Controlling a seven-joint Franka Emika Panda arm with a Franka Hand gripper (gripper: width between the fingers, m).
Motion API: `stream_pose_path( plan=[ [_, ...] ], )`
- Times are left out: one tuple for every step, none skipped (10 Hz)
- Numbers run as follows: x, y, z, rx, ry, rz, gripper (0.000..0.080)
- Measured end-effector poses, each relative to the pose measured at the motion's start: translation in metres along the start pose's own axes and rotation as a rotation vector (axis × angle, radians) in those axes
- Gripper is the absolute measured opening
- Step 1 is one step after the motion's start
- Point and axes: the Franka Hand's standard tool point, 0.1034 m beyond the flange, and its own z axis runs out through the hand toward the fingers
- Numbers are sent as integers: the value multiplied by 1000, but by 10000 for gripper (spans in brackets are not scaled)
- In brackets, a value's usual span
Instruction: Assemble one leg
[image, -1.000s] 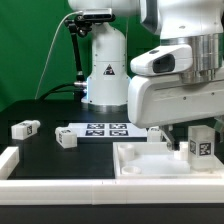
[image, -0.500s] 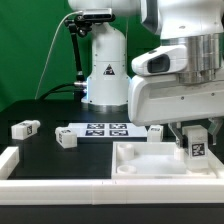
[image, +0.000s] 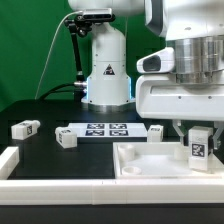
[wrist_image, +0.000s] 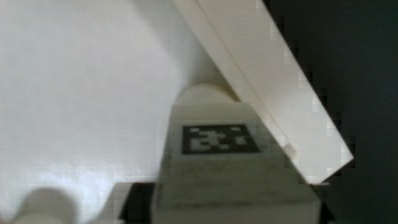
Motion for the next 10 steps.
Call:
stream_pose_path(
  plan=[
    [0, 0, 0, 5, 0, 137, 290],
    [1, 1, 0, 11, -9, 345, 290],
    [0, 0, 0, 9, -9, 450, 290],
    [0, 1, 0, 5, -20, 579, 290],
    [2, 1, -1, 4, -37, 619, 290],
    [5, 2, -1, 12, -45, 641, 290],
    [3, 1, -1, 12, -46, 637, 290],
    [3, 1, -1, 12, -46, 614, 377],
    [3, 1, -1, 13, -45, 558, 518],
    [3, 0, -1, 14, -45, 544, 608]
  ],
)
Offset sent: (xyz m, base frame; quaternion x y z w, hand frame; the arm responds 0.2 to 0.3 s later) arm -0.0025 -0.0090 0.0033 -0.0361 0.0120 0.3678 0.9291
